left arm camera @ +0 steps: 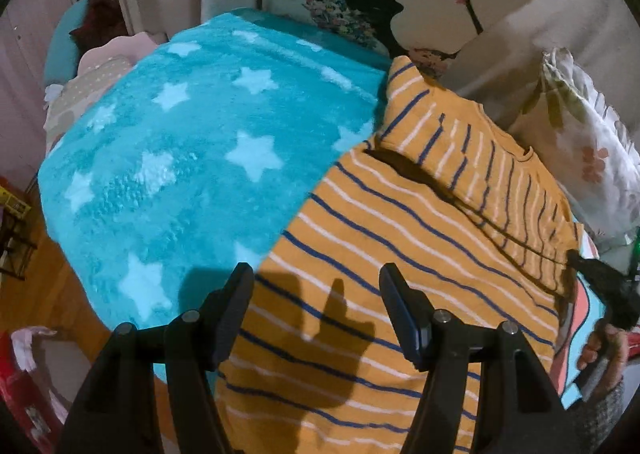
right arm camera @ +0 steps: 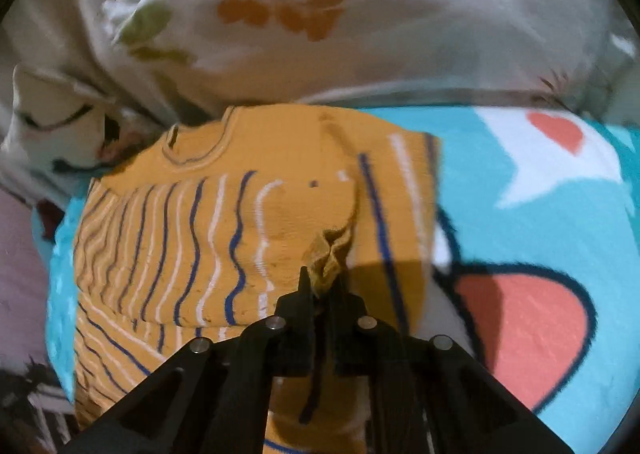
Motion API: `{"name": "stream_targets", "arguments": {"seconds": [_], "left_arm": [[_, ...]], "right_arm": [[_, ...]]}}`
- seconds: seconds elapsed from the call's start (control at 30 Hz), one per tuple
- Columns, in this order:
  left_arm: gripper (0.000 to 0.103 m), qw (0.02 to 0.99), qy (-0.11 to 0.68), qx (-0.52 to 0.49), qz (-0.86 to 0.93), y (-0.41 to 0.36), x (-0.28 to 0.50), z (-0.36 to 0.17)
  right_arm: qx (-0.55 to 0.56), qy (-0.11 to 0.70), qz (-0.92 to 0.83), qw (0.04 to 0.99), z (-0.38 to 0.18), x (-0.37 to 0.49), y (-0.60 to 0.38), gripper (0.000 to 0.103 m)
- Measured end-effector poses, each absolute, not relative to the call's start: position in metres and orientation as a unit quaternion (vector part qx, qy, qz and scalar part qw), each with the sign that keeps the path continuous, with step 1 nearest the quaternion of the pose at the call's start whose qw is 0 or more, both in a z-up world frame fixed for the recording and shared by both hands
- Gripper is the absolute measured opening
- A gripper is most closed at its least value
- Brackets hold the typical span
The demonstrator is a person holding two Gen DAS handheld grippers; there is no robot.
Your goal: Fold small clothes
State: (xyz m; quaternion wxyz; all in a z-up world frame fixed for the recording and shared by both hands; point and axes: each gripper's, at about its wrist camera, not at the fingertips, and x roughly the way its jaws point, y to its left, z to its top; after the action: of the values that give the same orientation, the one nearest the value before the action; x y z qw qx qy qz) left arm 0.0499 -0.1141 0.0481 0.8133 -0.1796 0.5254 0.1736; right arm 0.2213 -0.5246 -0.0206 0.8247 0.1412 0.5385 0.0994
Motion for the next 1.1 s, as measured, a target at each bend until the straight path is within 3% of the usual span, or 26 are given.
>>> {"name": "stream_targets", "arguments": {"seconds": [0.07,0.2,0.6,1.1], "left_arm": [[0.064,0.813,0.531,-0.175,0.164,-0.11,0.052,0.039],[0.064,0.811,0.542,-0.177,0.131,-0.095,0.052,0.023],[0.065,0.782,0.584,-0.215,0.013,-0.064,0.032,-0.018],[0.065,0.755,0.588,-0.259,-0.133,-0.102,-0.027,-0.02]], "right_arm": [[0.151,0.52,0.094,0.836,-0.005,0.21,-0.531,0.013],[0.17,0.5,0.081,0.845,0.013,0.167,-0.545,0.043],[0.368,0.542,0.055,0.754,-0.044,0.019,-0.566,0.044],[0.514,0.503,0.123,0.684,-0.07,-0.052,-0.51,0.044]]}}
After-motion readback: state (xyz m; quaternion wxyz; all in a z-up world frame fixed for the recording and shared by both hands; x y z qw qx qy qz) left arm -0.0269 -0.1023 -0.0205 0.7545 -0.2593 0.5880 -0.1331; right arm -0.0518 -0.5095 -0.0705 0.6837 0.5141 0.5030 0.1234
